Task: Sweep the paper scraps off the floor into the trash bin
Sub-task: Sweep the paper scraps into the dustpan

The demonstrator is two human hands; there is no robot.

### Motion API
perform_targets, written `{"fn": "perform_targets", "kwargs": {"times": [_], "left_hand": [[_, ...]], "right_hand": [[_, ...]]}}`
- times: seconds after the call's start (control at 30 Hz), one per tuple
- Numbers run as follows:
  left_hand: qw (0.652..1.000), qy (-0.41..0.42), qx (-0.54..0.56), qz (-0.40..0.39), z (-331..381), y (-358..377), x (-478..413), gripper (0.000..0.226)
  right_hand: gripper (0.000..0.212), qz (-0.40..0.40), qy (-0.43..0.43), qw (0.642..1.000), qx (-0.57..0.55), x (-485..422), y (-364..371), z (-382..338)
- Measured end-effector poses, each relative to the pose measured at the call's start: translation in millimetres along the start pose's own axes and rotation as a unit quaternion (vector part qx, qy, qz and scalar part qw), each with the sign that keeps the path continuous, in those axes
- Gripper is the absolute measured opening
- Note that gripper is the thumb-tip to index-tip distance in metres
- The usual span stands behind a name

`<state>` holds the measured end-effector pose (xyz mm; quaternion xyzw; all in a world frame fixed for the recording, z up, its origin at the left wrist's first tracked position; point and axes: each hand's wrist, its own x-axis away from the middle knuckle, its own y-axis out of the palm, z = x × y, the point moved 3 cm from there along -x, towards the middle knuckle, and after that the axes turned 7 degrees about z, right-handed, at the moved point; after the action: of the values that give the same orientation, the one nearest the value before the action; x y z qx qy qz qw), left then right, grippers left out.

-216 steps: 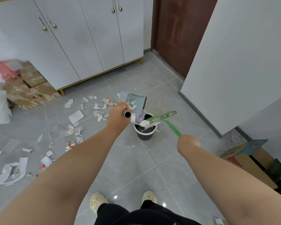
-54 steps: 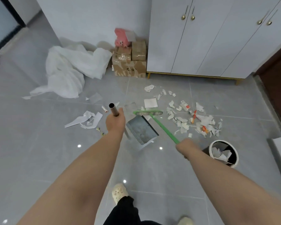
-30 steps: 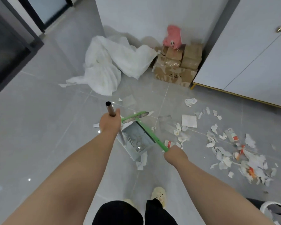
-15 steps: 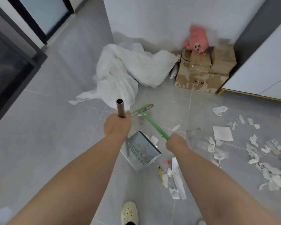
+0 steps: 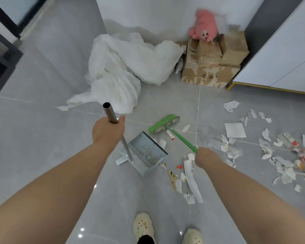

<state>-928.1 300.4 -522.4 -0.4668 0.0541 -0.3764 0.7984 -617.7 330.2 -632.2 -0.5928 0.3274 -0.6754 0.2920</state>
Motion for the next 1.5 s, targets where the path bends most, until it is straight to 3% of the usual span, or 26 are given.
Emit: {"fn": "perform_targets", "kwargs": {"times": [0.33, 0.63, 0.9, 1.2, 1.5], "left_hand": [[0.996, -0.039, 0.067, 0.033, -4.6, -19.8, 55.9, 0.019], [0.995, -0.028, 0.085, 0.051, -55.1, -29.8, 117.3, 0.013], [0.997, -0.039, 0.067, 0.017, -104.8, -9.2, 149.2, 0.015], [0.999, -0.021, 0.022, -0.021, -141.3, -1.3, 184.2, 0.018], [0.997, -0.052, 0.052, 0.004, -175.8, 7.2, 213.5, 0.031]], "right_hand": [[0.025, 0.033, 0.027, 0.999, -0.003, 31.5, -30.0, 73.1], [0.025, 0.005, -0.11, 0.993, -0.029, 72.6, -0.3, 4.0], [0.031, 0.001, -0.172, 0.98, 0.098, 111.2, 58.4, -0.7], [0.034, 0.028, -0.082, 0.987, 0.136, 142.3, 58.8, 80.5], [0.033, -0.057, 0.042, 0.996, -0.053, 169.5, 94.4, 109.4]]}}
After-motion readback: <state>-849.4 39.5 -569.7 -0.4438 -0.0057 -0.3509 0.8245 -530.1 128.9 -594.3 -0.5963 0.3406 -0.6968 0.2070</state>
